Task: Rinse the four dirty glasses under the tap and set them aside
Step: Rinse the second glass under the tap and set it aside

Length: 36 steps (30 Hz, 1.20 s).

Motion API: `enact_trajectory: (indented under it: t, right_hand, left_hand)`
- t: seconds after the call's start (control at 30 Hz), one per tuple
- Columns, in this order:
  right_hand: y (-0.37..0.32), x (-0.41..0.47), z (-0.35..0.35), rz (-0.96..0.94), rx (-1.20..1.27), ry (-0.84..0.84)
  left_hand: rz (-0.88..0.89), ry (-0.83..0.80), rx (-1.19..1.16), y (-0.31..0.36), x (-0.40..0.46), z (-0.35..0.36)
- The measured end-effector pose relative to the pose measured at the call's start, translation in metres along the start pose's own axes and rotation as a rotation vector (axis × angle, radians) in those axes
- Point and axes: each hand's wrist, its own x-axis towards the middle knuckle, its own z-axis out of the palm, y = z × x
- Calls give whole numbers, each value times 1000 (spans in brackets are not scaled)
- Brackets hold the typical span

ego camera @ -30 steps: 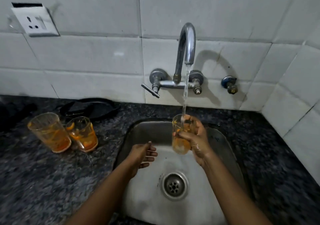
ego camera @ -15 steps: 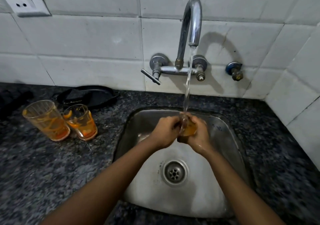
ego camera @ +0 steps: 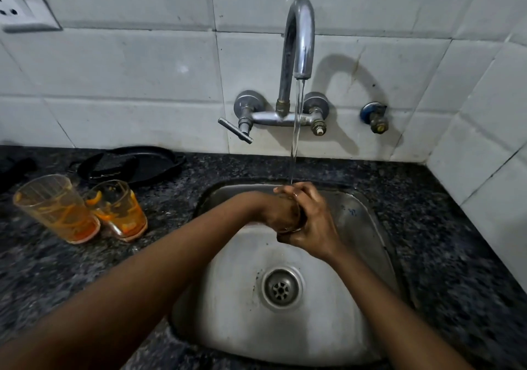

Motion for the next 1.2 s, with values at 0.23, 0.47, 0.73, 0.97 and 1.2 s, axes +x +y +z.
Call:
enact_trajectory:
  t: [0.23, 0.47, 0.73, 0.97, 1.2]
  right_hand:
    - [5, 18, 7, 245, 21, 170]
    - [-10, 37, 13, 322, -41, 79]
    - [-8, 7, -30, 691, 1060, -319]
    - [-31, 12, -5, 452, -483, -253]
    - [3, -3, -21, 885, 964, -413]
  left_hand:
    - [120, 483, -509, -12, -2, -1]
    - [271, 896, -600, -28, 12, 24]
    - [230, 677, -1138, -34, 26, 14]
    - [-161, 926, -895, -14, 53, 14]
    - [-115, 759, -1499, -40, 45, 31]
